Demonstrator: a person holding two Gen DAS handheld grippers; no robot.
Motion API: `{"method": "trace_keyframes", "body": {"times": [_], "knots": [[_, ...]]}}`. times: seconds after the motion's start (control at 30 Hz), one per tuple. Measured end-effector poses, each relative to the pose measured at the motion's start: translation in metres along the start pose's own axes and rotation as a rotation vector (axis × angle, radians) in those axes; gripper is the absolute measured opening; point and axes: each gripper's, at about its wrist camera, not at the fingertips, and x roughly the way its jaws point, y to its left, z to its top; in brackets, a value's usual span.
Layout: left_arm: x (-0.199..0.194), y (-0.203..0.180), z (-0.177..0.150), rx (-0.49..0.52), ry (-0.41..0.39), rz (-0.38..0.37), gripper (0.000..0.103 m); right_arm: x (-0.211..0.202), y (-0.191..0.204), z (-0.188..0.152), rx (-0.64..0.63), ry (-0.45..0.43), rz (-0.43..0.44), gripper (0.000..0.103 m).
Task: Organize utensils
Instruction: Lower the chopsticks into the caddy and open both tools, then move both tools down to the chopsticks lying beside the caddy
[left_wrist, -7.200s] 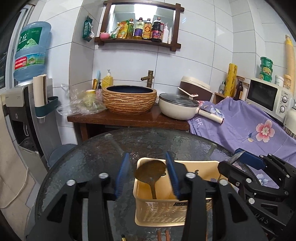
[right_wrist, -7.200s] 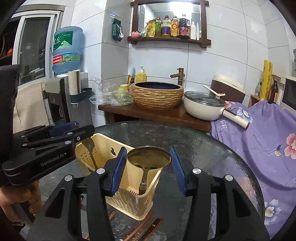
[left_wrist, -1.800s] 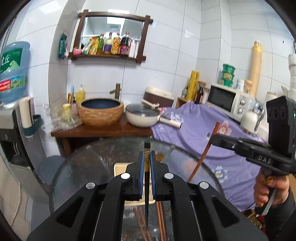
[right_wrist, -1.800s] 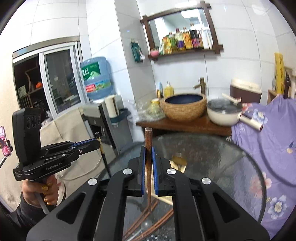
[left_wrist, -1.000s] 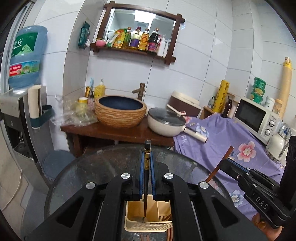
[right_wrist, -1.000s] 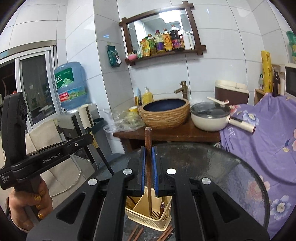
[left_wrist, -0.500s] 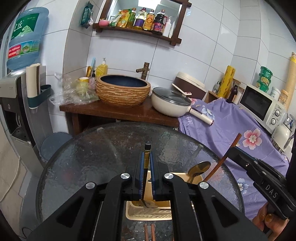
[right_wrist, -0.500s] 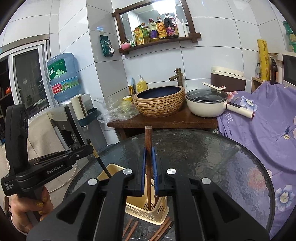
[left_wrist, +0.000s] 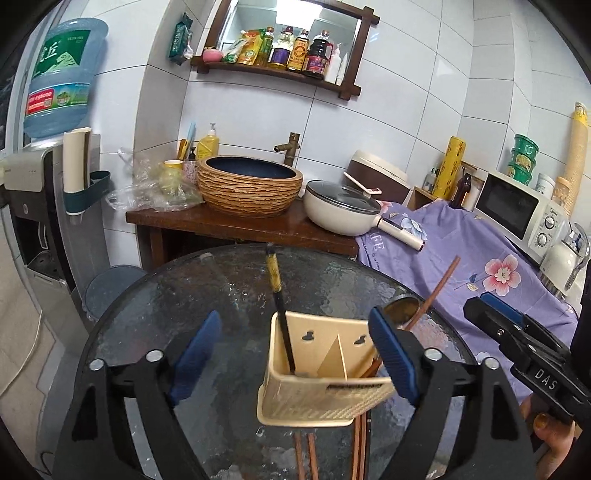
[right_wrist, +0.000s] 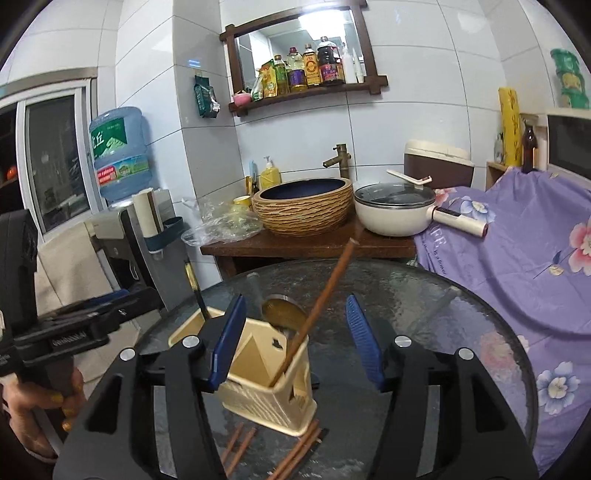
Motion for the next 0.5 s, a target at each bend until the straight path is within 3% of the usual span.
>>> {"method": "trace_keyframes", "body": {"times": [0.1, 0.5], "knots": [[-0.014, 0.004, -0.020, 0.016, -0.012, 0.030, 0.091, -0.011, 0.000, -0.022, -0.012, 0.019, 0.014, 0.069], [-0.018, 0.026, -0.102, 0.003, 0.123, 0.060, 0.096, 0.003, 0.000, -0.119, -0.034, 0.257, 0.006, 0.074]]}}
